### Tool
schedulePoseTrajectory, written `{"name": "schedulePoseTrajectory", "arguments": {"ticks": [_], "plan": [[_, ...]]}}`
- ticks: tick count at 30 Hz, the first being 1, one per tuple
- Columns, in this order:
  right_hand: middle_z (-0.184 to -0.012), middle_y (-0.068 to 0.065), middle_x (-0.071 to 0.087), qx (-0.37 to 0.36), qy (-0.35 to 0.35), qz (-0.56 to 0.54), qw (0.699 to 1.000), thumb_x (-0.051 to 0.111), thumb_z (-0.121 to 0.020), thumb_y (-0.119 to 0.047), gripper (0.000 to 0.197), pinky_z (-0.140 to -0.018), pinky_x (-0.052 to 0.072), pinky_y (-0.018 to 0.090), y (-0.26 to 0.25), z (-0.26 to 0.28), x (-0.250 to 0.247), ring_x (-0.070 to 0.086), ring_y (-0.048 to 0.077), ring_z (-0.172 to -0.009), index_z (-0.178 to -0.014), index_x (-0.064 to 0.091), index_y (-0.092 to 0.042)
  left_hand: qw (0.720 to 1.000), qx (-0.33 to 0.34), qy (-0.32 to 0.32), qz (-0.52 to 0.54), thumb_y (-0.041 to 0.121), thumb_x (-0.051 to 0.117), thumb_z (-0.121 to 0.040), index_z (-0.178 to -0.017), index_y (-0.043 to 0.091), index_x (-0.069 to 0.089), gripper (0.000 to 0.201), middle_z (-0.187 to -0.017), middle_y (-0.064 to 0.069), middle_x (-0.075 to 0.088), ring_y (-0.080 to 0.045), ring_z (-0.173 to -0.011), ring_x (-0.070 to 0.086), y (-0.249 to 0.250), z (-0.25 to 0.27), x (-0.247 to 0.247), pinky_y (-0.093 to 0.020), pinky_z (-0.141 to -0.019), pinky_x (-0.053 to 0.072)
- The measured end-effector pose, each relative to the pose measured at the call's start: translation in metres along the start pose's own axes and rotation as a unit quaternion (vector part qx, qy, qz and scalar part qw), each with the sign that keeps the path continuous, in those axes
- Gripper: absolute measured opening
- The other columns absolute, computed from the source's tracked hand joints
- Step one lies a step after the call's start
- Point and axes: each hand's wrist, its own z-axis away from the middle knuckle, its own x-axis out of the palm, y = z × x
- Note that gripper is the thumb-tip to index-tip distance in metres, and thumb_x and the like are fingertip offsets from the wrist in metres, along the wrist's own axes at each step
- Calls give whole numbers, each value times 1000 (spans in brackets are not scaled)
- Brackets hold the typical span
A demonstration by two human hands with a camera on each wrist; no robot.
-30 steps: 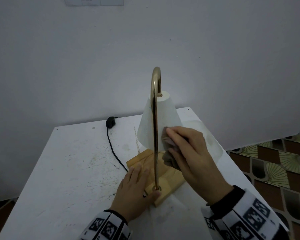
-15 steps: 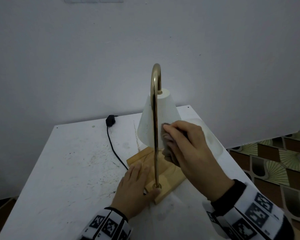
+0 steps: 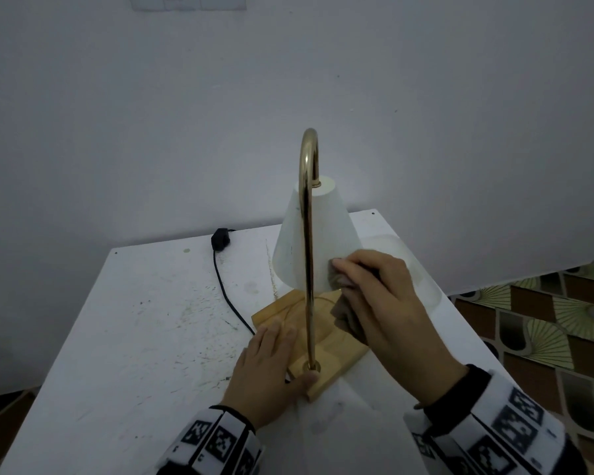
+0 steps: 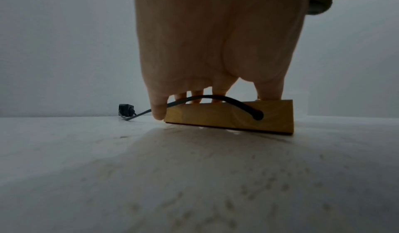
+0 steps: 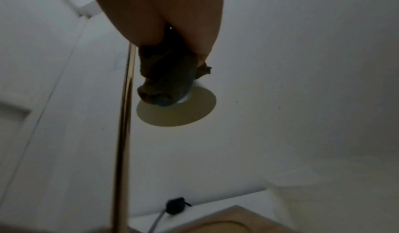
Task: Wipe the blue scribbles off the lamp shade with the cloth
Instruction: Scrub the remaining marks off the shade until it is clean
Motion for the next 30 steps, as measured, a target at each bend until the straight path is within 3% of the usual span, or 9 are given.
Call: {"name": "schedulePoseTrajectory", "arguments": {"ticks": [3, 6, 9, 13, 15, 20, 24, 27, 30], "plan": [[-99, 2, 49, 13, 30, -50, 998, 50, -92, 4, 20, -80, 39, 1, 2, -3, 10, 52, -8, -92, -109, 58, 8, 1000, 9, 10, -2, 90, 9, -65, -150, 30, -2, 104, -157, 4, -14, -20, -145, -12, 1, 1, 0, -42, -119, 5], [-85, 6, 49, 4, -41, -57, 998, 47, -97, -3, 11, -66, 47, 24, -4, 1, 8, 53, 11, -70, -102, 56, 1, 1000, 19, 7, -7, 96, -17, -33, -149, 30, -3, 135, -157, 5, -13, -20, -145, -12, 2, 3, -3, -43, -119, 6], [-115, 8, 55, -18, -81, 32, 996, 48, -87, 2, 35, -88, 46, 33, 10, 12, 1, 54, 23, -105, -120, 52, -10, 1000, 22, 21, -1, 94, -24, -27, -149, 30, -2, 140, -157, 6, -13, -19, -145, -10, 2, 2, -1, -43, -119, 7], [-108, 11, 50, 5, 20, -67, 998, 49, -92, 1, 24, -81, 44, 8, 1, 0, -7, 48, -10, -97, -114, 58, 2, 1000, 13, 19, 1, 97, -13, -31, -149, 30, -1, 136, -157, 5, -14, -20, -145, -11, 3, 1, -1, -43, -119, 7], [-106, 7, 45, 18, 36, -144, 989, 48, -92, 7, 22, -72, 44, 3, -9, -6, -2, 48, -16, -87, -111, 57, 6, 1000, 15, 18, -3, 91, -4, -41, -150, 30, 0, 124, -157, 4, -13, -20, -145, -11, 3, 0, 0, -43, -119, 6], [-117, 8, 50, -72, -66, 80, 992, 54, -78, 6, 39, -90, 45, 32, 0, 7, 10, 51, 23, -107, -117, 58, 0, 999, 20, 27, 2, 90, -1, -46, -149, 31, -2, 119, -157, 5, -14, -19, -145, -11, 0, -2, 2, -44, -119, 8], [-112, 8, 48, -37, -48, 19, 998, 52, -94, -9, 23, -82, 49, 24, 13, 14, -5, 53, 10, -92, -115, 61, -5, 999, 22, 34, 1, 95, -20, -29, -149, 31, -1, 137, -157, 6, -14, -19, -145, -10, 1, -1, 3, -43, -119, 7], [-101, 7, 47, 9, 17, -68, 998, 48, -92, 7, 20, -72, 44, 4, 5, -2, -14, 51, -11, -83, -107, 59, 2, 1000, 18, 24, 6, 97, -15, -30, -149, 31, -2, 137, -157, 6, -16, -19, -145, -12, 2, -1, 1, -42, -119, 5], [-109, 13, 50, -7, 22, -49, 999, 47, -93, -1, 23, -81, 39, 2, -6, -10, -6, 47, 0, -95, -112, 59, 5, 1000, 18, 24, 6, 97, -18, -29, -149, 31, -3, 137, -157, 6, -16, -19, -145, -13, 1, -2, 2, -43, -119, 6]]}}
